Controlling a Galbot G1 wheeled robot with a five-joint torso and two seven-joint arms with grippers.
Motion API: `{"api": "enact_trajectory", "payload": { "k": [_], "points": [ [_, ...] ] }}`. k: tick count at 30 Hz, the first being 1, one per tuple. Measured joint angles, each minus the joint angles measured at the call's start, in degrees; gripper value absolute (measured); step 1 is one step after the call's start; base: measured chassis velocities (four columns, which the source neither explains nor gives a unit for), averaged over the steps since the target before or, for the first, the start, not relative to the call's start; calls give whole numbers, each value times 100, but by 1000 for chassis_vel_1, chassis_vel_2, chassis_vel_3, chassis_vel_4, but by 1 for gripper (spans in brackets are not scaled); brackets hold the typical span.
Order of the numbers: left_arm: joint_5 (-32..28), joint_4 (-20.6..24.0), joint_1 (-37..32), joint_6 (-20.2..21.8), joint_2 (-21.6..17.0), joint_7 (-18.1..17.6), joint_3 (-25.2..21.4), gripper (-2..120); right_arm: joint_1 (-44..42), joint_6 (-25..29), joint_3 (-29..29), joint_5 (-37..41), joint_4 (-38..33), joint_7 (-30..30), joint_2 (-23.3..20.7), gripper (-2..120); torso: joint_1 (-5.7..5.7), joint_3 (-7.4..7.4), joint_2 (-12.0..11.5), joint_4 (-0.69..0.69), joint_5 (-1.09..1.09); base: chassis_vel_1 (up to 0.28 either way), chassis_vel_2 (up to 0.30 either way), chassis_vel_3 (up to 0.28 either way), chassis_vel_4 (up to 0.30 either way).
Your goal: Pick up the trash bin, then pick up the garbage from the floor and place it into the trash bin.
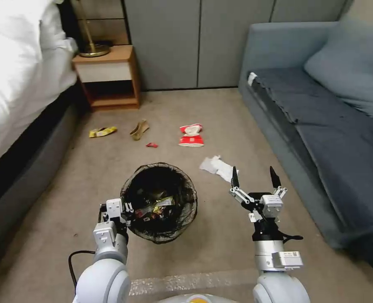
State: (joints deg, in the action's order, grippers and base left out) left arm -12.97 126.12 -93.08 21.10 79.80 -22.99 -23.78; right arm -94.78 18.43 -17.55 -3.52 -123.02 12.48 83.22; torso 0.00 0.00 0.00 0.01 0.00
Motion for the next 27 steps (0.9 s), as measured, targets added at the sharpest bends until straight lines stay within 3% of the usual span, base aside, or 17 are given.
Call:
{"api": "enact_trajectory", "payload": {
  "k": [27],
  "points": [
    [14, 39, -28, -5, 14, -22, -3, 0, -116, 143, -25, 53, 4, -313, 27, 100, 0, 0, 0, -1, 1, -19, 15, 17, -17]
  ]
}}
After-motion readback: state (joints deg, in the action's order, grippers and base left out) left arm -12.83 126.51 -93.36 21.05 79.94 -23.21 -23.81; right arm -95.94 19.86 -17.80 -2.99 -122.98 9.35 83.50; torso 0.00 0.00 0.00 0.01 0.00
